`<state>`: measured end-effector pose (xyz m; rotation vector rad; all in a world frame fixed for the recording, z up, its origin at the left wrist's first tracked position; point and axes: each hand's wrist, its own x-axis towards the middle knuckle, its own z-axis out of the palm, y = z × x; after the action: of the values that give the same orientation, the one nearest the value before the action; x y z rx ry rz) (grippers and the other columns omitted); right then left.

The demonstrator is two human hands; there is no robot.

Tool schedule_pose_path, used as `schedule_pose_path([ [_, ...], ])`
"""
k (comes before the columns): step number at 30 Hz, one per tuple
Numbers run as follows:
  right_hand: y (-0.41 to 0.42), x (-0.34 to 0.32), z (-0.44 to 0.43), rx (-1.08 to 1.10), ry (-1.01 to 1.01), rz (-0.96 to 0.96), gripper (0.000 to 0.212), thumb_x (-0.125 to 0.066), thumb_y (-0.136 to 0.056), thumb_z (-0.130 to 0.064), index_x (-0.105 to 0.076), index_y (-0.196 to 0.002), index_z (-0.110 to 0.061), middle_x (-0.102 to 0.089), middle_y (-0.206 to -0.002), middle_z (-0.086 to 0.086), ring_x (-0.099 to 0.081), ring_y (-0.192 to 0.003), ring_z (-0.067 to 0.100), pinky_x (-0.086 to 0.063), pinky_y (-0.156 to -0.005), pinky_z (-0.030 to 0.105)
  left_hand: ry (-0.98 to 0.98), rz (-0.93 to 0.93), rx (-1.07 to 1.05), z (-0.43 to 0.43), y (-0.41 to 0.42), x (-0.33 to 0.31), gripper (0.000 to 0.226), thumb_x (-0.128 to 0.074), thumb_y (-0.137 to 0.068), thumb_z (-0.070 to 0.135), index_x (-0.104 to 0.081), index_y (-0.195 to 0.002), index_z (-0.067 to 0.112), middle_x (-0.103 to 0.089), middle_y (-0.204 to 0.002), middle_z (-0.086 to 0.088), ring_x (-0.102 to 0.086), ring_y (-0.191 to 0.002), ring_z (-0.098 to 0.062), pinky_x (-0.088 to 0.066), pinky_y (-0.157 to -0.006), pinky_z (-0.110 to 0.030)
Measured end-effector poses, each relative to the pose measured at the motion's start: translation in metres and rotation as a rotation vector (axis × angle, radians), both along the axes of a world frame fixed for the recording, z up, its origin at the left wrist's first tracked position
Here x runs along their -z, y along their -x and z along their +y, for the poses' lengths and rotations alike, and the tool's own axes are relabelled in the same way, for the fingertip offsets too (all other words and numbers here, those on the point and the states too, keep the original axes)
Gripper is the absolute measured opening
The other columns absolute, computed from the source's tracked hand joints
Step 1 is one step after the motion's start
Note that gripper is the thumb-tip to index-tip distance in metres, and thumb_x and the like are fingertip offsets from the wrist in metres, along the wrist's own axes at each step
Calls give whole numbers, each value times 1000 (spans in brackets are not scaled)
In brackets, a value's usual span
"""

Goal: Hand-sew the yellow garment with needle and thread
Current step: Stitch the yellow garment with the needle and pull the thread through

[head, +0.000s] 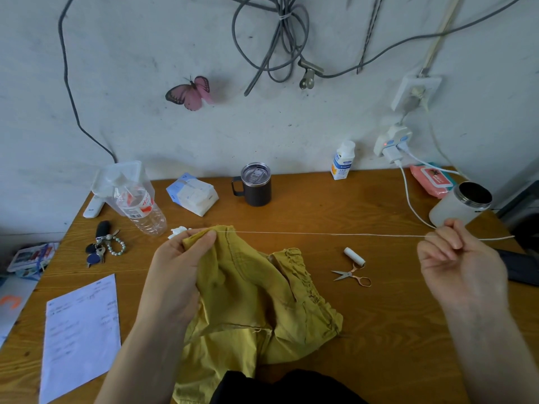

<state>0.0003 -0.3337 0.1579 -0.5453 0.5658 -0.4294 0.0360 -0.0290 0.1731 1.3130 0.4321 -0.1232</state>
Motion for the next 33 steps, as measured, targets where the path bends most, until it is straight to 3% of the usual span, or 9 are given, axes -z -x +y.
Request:
schedule_pose_path([
  [7, -1, 2, 4, -76, 84, 11, 16, -43, -95, -18, -56, -85, -17, -39, -55, -9, -33, -43, 2, -31, -39, 13, 22, -6, 48, -5, 2, -1, 14, -60, -89, 9, -70, -80, 8, -74, -66, -6, -71, -58, -15, -55, -49, -21],
  [12, -1, -6, 35, -478, 393, -94, 15, -46, -84, -21, -58, -78, -14, -48, -53, -3, -40, -42, 6, -37, -38, 17, -6, -38, 229, -15, 7, -3, 12, -66, -72, 21, -77, -69, 18, -75, -73, -9, -73, -66, -18, -56, -55, -23],
  [16, -1, -15, 66, -754, 709, -173, 15, -48, -84, -23, -58, -77, -14, -62, -66, 2, -49, -49, 10, -44, -45, 19, -19, -55, 333, -25, 14, -6, 11, -67, -73, 23, -76, -72, 17, -75, -77, -13, -73, -69, -21, -56, -59, -25],
  [21, -4, -20, 91, -819, 1101, -197, 17, -39, -96, -7, -51, -85, -2, -67, -73, 2, -53, -50, 12, -46, -49, 21, -66, -65, 392, -34, 19, -9, 19, -63, -85, 13, -76, -73, 18, -75, -76, -11, -72, -69, -20, -55, -64, -28],
  [25, -4, -17, 103, -869, 1319, -208, 17, -36, -98, -8, -49, -88, -12, -51, -59, -10, -43, -48, 2, -37, -48, 14, -86, -63, 420, -35, 21, -10, 15, -64, -84, 17, -76, -76, 16, -75, -80, -13, -72, -75, -25, -56, -72, -36],
  [28, -5, -15, 107, -867, 1365, -185, 17, -38, -98, -14, -50, -90, -22, -47, -59, -16, -42, -51, 1, -33, -48, 12, -108, -72, 431, -36, 21, -11, 14, -64, -84, 19, -76, -77, 17, -75, -80, -12, -72, -77, -25, -56, -76, -38],
  [31, -5, -17, 109, -867, 1375, -162, 10, -45, -93, -35, -53, -96, -30, -47, -59, -9, -44, -55, 12, -37, -52, 24, -103, -86, 452, -36, 23, -13, 14, -66, -73, 29, -76, -77, 19, -75, -80, -11, -71, -77, -24, -55, -74, -35],
  [33, -6, -19, 109, -892, 1365, -171, 23, -48, -84, -47, -57, -97, -29, -56, -62, 1, -52, -62, 23, -43, -57, 32, -70, -89, 455, -35, 23, -14, 15, -66, -71, 29, -76, -76, 19, -75, -79, -10, -72, -75, -22, -56, -68, -30],
])
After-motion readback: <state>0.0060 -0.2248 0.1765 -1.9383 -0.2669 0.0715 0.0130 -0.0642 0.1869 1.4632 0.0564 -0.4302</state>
